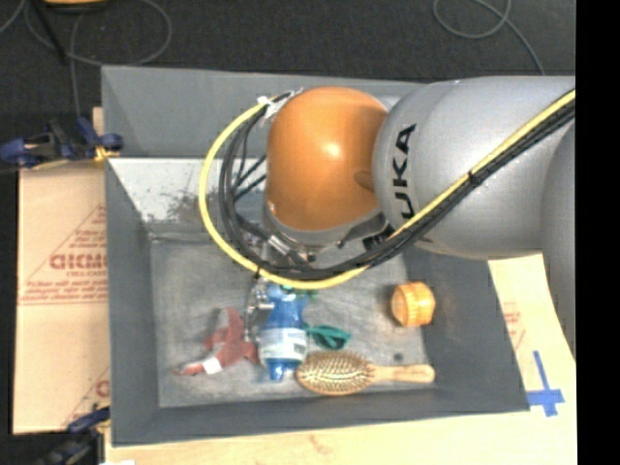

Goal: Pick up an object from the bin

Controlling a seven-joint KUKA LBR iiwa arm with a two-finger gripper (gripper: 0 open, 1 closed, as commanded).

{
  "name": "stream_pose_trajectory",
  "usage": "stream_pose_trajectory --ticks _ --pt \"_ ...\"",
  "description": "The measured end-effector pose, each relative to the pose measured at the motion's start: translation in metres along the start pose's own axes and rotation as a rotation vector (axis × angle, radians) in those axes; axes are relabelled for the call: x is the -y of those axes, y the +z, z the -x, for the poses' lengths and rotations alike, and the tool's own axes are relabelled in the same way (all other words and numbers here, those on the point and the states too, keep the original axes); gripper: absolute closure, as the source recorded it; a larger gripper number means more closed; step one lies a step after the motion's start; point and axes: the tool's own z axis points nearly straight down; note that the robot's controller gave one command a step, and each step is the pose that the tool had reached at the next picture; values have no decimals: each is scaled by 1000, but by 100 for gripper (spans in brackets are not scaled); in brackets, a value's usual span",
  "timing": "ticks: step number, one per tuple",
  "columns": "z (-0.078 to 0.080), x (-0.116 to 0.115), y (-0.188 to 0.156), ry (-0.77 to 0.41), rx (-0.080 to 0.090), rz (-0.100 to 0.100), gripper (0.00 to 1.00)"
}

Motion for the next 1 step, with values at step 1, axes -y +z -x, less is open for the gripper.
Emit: stream_pose_trajectory --ticks 1 --pt "2 1 -4 4 8 1 0"
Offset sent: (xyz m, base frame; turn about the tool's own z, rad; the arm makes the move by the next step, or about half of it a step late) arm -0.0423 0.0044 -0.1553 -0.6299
